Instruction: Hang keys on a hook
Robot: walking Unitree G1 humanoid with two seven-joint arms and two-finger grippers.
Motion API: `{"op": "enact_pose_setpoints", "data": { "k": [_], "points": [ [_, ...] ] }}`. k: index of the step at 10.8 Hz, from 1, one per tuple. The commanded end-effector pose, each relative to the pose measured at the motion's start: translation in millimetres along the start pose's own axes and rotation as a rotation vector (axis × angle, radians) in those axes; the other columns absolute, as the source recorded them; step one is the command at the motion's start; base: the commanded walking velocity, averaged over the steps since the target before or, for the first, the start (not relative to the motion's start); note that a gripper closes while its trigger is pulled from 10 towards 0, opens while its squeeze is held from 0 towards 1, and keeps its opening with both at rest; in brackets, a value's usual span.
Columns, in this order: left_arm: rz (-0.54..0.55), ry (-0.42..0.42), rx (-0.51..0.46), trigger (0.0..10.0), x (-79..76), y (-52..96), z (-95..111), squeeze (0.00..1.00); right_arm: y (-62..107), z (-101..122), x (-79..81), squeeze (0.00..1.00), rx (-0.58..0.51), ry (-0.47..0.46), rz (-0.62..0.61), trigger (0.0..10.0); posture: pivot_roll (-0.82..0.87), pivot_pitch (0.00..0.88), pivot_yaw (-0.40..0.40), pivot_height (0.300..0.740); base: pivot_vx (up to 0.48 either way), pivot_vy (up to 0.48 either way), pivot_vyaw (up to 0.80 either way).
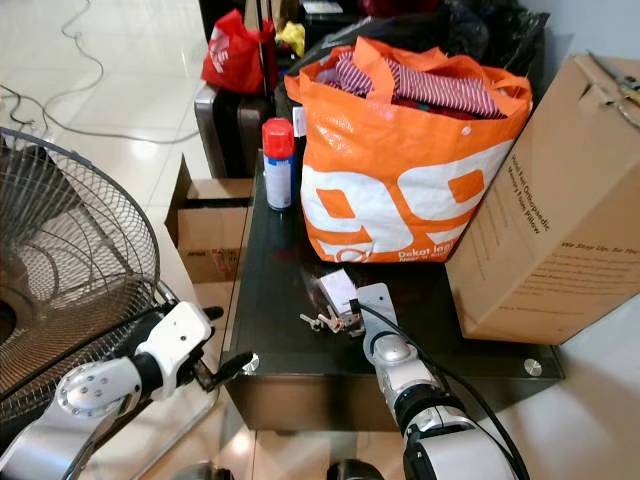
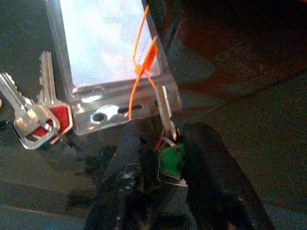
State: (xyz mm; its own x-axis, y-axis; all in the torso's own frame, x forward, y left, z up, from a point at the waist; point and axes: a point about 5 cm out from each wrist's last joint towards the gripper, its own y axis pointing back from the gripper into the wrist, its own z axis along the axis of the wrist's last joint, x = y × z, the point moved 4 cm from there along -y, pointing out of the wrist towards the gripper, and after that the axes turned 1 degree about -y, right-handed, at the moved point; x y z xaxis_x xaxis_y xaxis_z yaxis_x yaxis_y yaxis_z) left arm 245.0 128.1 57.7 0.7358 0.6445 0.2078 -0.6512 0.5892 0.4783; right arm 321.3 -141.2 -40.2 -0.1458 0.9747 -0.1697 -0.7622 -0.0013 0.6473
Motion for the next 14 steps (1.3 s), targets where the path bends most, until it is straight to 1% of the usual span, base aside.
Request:
{"op": "enact_pose_setpoints", "data": {
  "k": [1,3,6,9,11,12,13,14],
  "points": [
    [-0.006,-0.004,-0.001,10.0,-1.3,2.6,2,0.0,-0.5,1,-2.2,0.0,0.004,-0.007,-0.009,0.0,0.04,0.135,-0.032,0.74,0.0,0.0,0.0],
    [-0.01,-0.006,0.002,10.0,-2.7,2.8,2,0.0,-0.6,0,-2.0,0.0,0.008,-0.003,-0.007,0.0,0.05,0.132,-0.035,0.74,0.0,0.0,0.0],
    [-0.006,-0.002,0.003,10.0,-4.3,2.9,2,0.0,-0.6,-2,-1.2,0.0,0.02,0.033,-0.001,0.0,0.05,0.12,-0.048,0.74,0.0,0.0,0.0],
    [0.023,-0.003,-0.011,10.0,0.3,-1.6,5,0.0,-0.9,4,-6.5,0.0,-0.007,0.021,-0.002,0.0,0.04,0.09,-0.059,0.74,0.0,0.0,0.0],
    [0.053,0.003,-0.036,10.0,4.9,-3.8,9,0.0,2.9,14,-22.7,0.0,-0.102,-0.05,0.03,0.0,0.02,0.045,-0.056,0.74,0.0,0.0,0.0],
    [0.066,0.006,-0.05,10.0,7.0,-5.6,11,0.0,8.2,13,-29.2,0.0,-0.138,-0.073,0.051,0.0,0.0,0.008,-0.046,0.74,0.0,0.0,0.0],
    [0.073,0.008,-0.058,10.0,8.3,-7.3,13,0.0,12.3,15,-30.2,0.0,-0.167,-0.086,0.069,0.0,0.0,0.0,-0.043,0.74,0.0,0.0,0.0],
    [0.086,0.007,-0.081,10.0,11.3,-9.5,19,0.0,20.9,21,-31.3,0.0,-0.22,-0.095,0.089,0.0,-0.01,0.0,-0.039,0.74,0.0,0.0,0.0]
  ]
}}
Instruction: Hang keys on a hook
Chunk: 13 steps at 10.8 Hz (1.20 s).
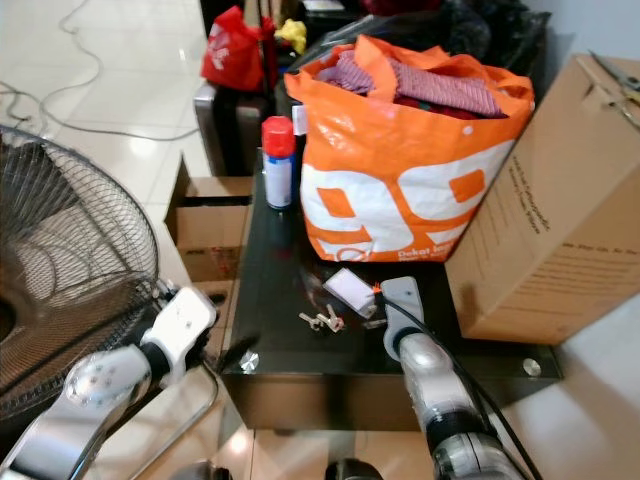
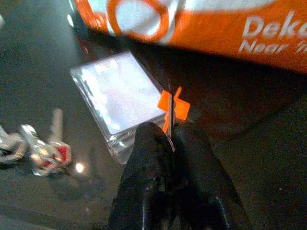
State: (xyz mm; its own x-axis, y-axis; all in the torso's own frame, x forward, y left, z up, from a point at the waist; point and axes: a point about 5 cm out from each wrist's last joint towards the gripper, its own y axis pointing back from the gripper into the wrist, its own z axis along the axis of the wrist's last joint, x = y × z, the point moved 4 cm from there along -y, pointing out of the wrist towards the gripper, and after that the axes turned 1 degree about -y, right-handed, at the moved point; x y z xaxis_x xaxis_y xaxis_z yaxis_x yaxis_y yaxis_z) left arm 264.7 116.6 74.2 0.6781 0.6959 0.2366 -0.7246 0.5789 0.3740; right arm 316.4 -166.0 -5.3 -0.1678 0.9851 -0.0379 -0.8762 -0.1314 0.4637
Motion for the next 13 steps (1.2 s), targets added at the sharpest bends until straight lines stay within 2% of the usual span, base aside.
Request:
{"op": "enact_pose_setpoints", "data": {
  "k": [1,2,4,5,6,10,13],
  "points": [
    [0.034,0.005,-0.015,10.0,6.9,-1.3,3,0.0,4.9,17,-2.3,0.0,-0.064,-0.022,0.009,0.0,-0.02,0.0,-0.038,0.74,0.0,0.0,0.0],
    [0.078,0.021,-0.045,10.0,13.2,-3.4,8,0.0,13.6,32,-2.7,0.0,-0.136,-0.076,0.002,0.0,-0.02,0.0,-0.038,0.74,0.0,0.0,0.0],
    [0.146,0.04,-0.086,10.0,20.2,-1.6,14,0.0,26.1,47,-0.5,0.0,-0.212,-0.148,-0.013,0.0,-0.02,0.0,-0.036,0.74,0.0,0.0,0.0],
    [0.203,0.047,-0.095,10.0,27.3,0.2,14,0.0,31.7,52,-0.2,0.0,-0.238,-0.18,-0.029,0.0,-0.02,0.0,-0.037,0.74,0.0,0.0,0.0],
    [0.214,0.045,-0.105,10.0,29.3,0.1,16,0.0,35.5,54,0.7,0.0,-0.239,-0.199,-0.025,0.0,-0.01,0.0,-0.042,0.74,0.0,0.0,0.0],
    [0.332,0.112,-0.168,10.0,44.1,3.5,26,0.0,42.3,76,-3.9,0.0,-0.346,-0.441,-0.015,0.0,0.0,0.0,-0.046,0.74,0.0,0.0,0.0],
    [0.358,0.108,-0.169,10.0,47.6,3.1,26,0.0,44.8,87,-2.1,0.0,-0.388,-0.484,0.014,0.0,0.0,0.0,-0.046,0.74,0.0,0.0,0.0]
  ]
}}
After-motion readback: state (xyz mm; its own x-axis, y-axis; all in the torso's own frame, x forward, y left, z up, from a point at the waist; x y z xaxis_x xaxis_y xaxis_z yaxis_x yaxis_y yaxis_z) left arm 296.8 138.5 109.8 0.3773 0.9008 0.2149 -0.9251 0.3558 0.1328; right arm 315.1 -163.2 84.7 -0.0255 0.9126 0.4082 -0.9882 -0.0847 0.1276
